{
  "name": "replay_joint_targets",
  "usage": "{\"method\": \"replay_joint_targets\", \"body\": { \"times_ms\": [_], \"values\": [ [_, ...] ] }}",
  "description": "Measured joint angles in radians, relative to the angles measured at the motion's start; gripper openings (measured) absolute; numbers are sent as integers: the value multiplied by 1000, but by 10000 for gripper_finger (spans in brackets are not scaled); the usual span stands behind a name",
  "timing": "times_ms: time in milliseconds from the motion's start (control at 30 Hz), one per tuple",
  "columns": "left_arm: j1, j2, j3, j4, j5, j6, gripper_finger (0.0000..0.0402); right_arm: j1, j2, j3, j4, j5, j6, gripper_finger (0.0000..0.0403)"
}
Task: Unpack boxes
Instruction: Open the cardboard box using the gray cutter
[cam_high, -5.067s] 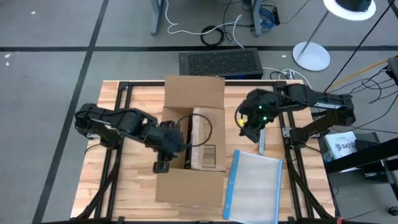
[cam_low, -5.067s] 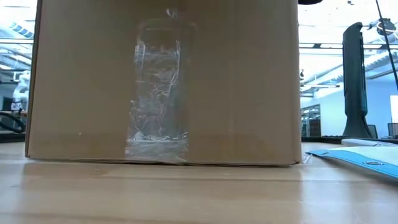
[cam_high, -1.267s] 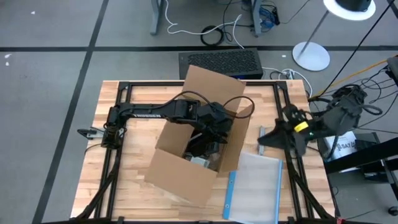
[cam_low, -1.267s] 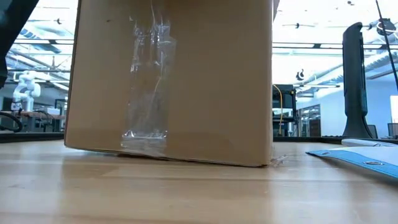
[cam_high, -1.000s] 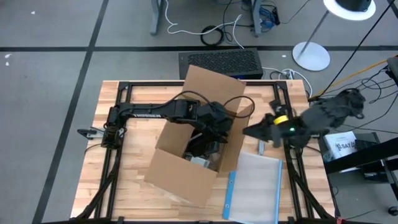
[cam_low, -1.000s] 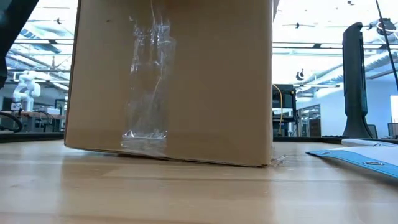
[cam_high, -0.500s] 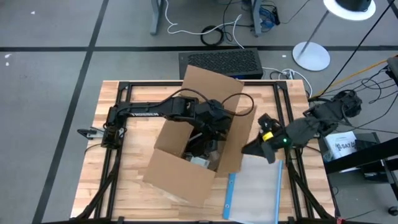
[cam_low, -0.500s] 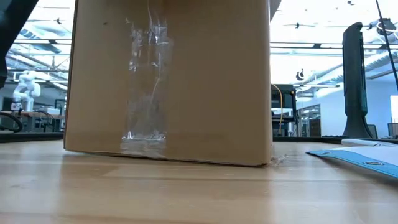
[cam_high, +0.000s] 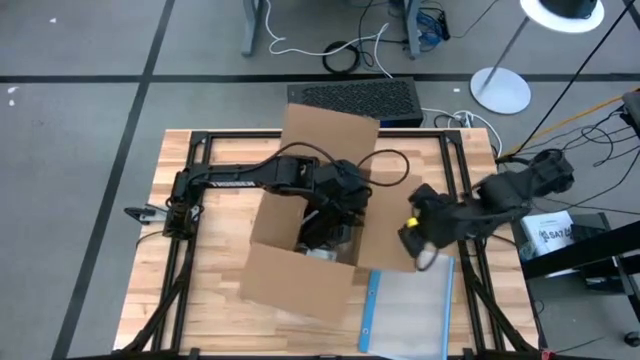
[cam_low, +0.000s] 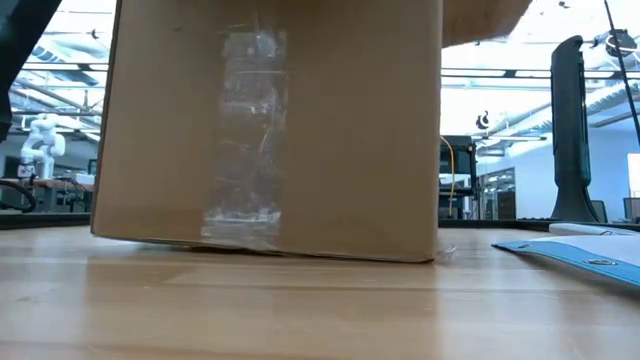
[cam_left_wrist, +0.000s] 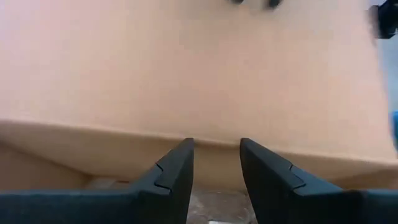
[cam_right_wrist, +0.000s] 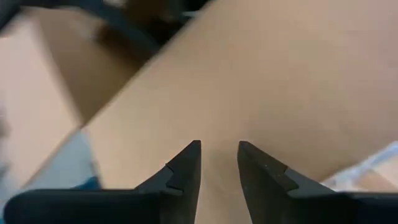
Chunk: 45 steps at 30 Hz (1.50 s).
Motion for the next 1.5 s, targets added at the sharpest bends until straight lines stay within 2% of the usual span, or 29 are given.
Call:
{"method": "replay_joint_targets", "body": {
  "times_ms": [167, 367, 500, 600, 900, 1000, 1167, 1267, 1500],
  "values": [
    [0, 0, 1, -24, -3, 0, 137, -63, 85, 0, -11, -16, -67, 98],
    [0, -23, 1, -69, -73, -1, 137, -91, 166, -34, -11, -6, -91, 98],
    [2, -50, 1, -79, -118, -27, 137, -92, 181, -101, 43, 2, -79, 98],
    [11, -53, 1, -120, -121, -60, 137, -98, 178, -153, 150, 3, -78, 98],
    [19, 10, -21, -68, 20, -139, 137, -166, 186, -219, 482, -28, -206, 98],
    [21, 23, -20, -56, 73, -173, 137, -172, 184, -234, 504, -18, -220, 98],
    [21, 28, 24, -53, 43, -158, 137, -171, 178, -257, 458, 22, -154, 98],
    [26, 5, 80, -53, 59, -158, 137, -158, 179, -265, 443, 43, -130, 98],
    [34, -30, 136, -229, 41, -145, 137, -140, 157, -252, 464, 32, -115, 98]
  ]
}}
